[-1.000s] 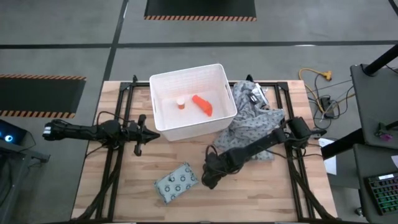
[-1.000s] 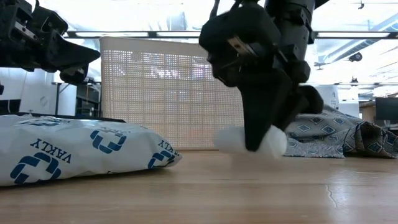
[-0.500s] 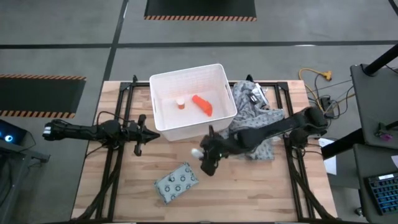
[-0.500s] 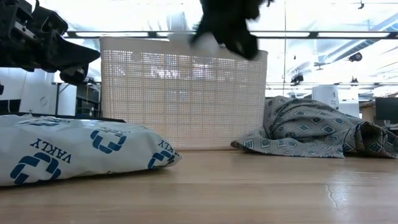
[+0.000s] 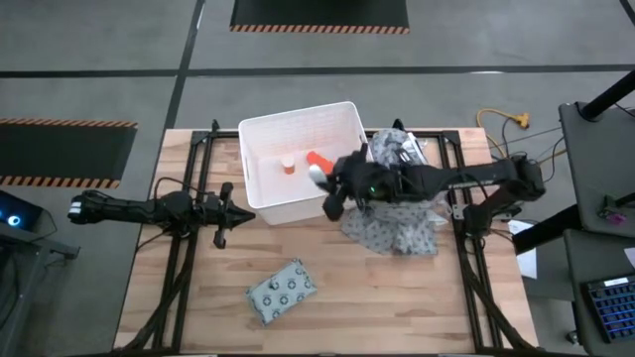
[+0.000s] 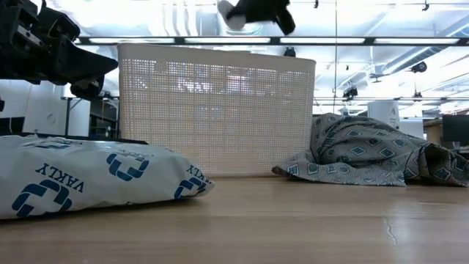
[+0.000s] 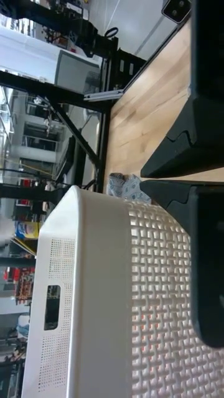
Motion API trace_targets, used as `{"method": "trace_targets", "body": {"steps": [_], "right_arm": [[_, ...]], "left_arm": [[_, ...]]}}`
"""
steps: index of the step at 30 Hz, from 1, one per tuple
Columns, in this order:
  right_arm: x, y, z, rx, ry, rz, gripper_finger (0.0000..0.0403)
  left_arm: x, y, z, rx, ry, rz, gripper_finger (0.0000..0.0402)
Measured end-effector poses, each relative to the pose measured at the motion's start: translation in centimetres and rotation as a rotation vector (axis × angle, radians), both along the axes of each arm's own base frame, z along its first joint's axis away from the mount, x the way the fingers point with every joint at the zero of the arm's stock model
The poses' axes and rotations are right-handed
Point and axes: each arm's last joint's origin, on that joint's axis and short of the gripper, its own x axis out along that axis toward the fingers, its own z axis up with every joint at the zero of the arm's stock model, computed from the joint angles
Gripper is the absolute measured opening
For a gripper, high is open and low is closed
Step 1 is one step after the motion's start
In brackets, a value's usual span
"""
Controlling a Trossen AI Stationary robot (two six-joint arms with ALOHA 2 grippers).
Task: Pick & place medical supplies in basket/bin
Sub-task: Put the roll of gauze into the white bin
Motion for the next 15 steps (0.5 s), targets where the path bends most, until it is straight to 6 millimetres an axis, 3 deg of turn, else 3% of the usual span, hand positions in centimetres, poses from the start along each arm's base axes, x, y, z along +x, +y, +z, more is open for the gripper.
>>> {"method": "trace_targets", "body": {"steps": [9, 15], "right_arm": [[0.6, -6.4, -2.0, 0.124, 0.069, -0.134, 0.0068], [1.5, -9.0, -2.5, 0.172, 0.202, -0.178, 0.0068]], "left_arm": [[0.0, 0.0, 0.0, 0.0, 0.0, 0.0, 0.0], [0.0, 0.0, 0.0, 0.0, 0.0, 0.0, 0.0]]}}
